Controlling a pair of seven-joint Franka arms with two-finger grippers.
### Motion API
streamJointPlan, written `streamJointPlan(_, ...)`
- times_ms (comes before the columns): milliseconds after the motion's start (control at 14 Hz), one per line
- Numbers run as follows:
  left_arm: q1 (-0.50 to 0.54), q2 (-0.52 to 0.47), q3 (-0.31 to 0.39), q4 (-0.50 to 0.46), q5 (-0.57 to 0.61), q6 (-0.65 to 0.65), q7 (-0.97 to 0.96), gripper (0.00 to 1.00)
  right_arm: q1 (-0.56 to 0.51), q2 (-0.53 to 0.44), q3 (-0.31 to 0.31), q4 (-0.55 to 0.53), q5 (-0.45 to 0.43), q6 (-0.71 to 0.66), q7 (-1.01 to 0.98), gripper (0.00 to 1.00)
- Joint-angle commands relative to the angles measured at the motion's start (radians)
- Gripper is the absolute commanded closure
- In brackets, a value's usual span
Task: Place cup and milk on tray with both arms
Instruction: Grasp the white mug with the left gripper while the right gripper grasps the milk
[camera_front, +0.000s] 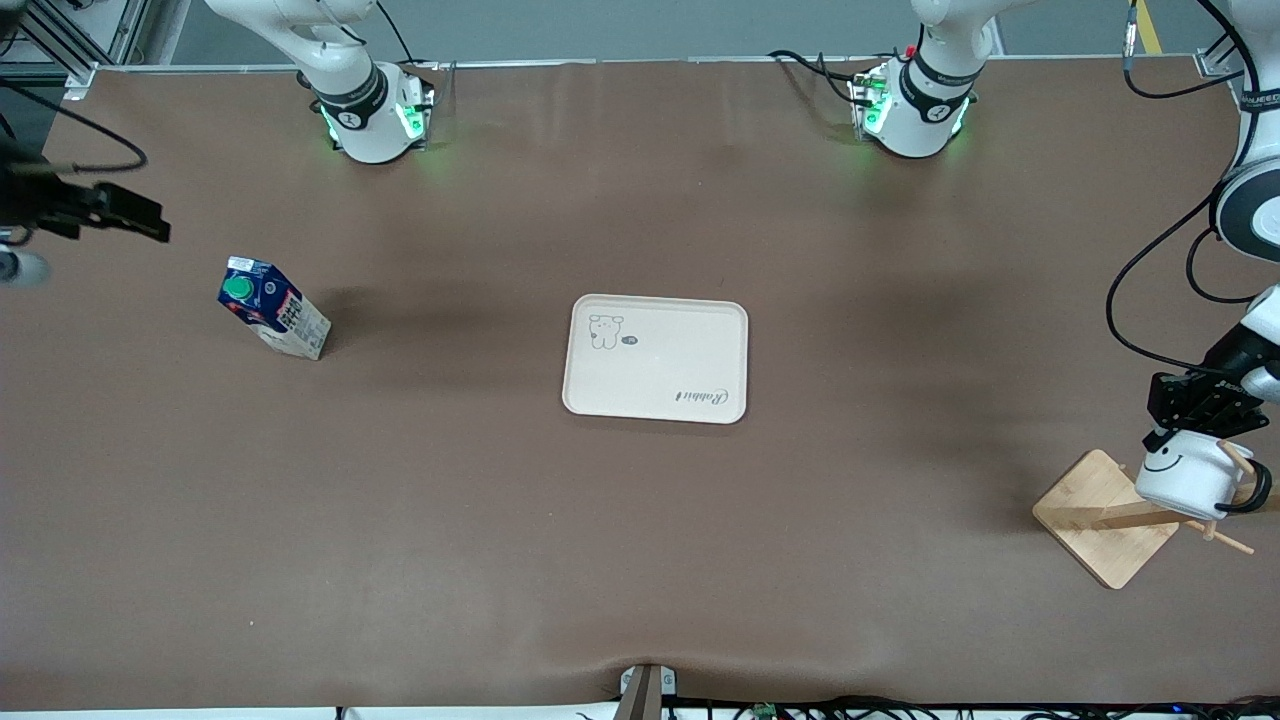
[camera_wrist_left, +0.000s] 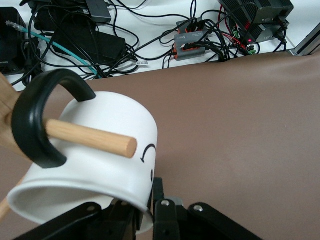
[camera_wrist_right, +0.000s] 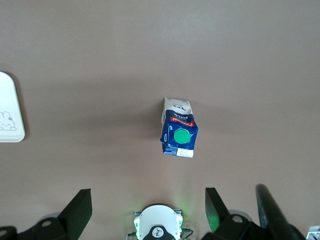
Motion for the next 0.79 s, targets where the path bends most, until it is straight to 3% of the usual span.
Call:
streamJointPlan(0,0.001,0.005,-0.013,0.013,-0.009,-0.015,0.044,1.0,-0.009,0.043,-0.005,0.01,-0.026,-0.011,-0.012,0.0)
streamJointPlan(714,0.007,-0.096,-0.048,-0.014,-0.009,-0.17,0.05,1.0,-0.017,0.035,-0.006,-0.22,-0.025,0.115,0.013,0.0)
